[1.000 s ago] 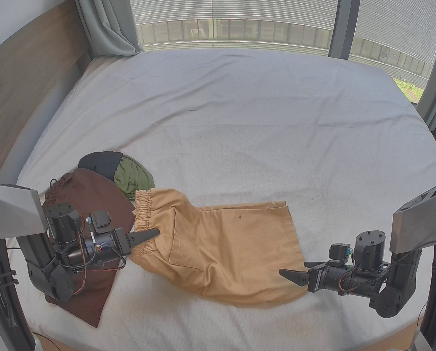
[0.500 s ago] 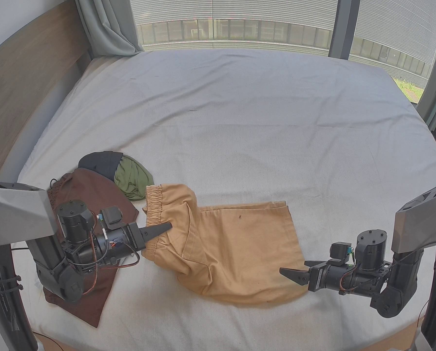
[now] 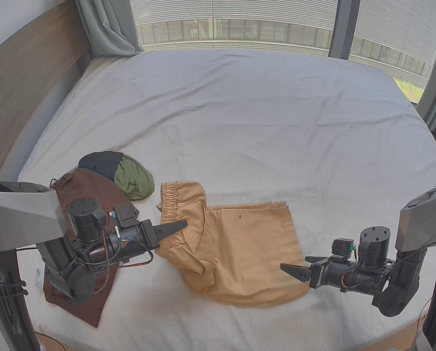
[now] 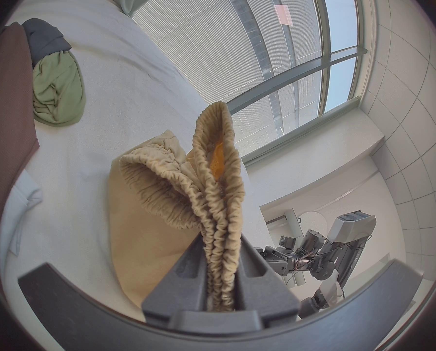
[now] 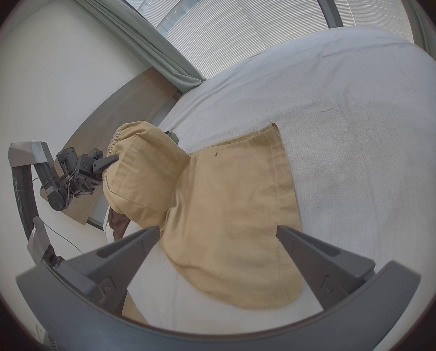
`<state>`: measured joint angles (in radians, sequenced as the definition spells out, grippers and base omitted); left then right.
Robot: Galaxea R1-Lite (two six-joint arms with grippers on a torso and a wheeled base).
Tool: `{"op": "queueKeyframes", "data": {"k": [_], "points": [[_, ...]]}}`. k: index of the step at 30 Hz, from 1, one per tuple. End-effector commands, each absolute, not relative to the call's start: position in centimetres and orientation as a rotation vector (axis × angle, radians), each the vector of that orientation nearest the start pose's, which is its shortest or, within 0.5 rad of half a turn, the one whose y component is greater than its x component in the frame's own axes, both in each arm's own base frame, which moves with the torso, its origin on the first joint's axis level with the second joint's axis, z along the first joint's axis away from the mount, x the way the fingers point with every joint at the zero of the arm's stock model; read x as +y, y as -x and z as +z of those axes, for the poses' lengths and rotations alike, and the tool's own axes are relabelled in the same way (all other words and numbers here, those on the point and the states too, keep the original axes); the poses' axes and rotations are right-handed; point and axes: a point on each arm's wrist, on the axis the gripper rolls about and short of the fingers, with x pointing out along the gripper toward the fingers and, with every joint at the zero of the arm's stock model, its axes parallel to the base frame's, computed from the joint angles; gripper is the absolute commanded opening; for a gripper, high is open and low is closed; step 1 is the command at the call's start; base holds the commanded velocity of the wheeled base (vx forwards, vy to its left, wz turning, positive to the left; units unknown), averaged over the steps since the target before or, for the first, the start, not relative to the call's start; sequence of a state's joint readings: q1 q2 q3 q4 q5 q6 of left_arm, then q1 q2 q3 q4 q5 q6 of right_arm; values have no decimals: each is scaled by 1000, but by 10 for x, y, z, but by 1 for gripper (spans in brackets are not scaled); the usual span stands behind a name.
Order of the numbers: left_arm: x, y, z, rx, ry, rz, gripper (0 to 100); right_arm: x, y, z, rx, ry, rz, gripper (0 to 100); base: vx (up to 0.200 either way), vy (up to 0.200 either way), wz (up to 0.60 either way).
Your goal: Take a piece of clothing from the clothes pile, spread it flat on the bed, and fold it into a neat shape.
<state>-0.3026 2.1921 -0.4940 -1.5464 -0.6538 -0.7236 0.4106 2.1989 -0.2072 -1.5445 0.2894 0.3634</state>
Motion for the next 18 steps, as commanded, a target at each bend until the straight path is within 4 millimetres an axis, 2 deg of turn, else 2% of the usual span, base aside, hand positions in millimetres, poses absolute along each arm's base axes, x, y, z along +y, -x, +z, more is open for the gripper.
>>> {"op": "queueKeyframes", "data": {"k": [1,11,18], "points": [[-122,-311,45,500,716,-887,0,112,-241,9,571,-316,597,100,0,0,0],[-144,-312,42,529,738,-937,0,112,-244,10,560,-317,599,100,0,0,0],[-151,-314,39,537,740,-952,0,112,-248,13,538,-320,593,100,0,0,0]]}}
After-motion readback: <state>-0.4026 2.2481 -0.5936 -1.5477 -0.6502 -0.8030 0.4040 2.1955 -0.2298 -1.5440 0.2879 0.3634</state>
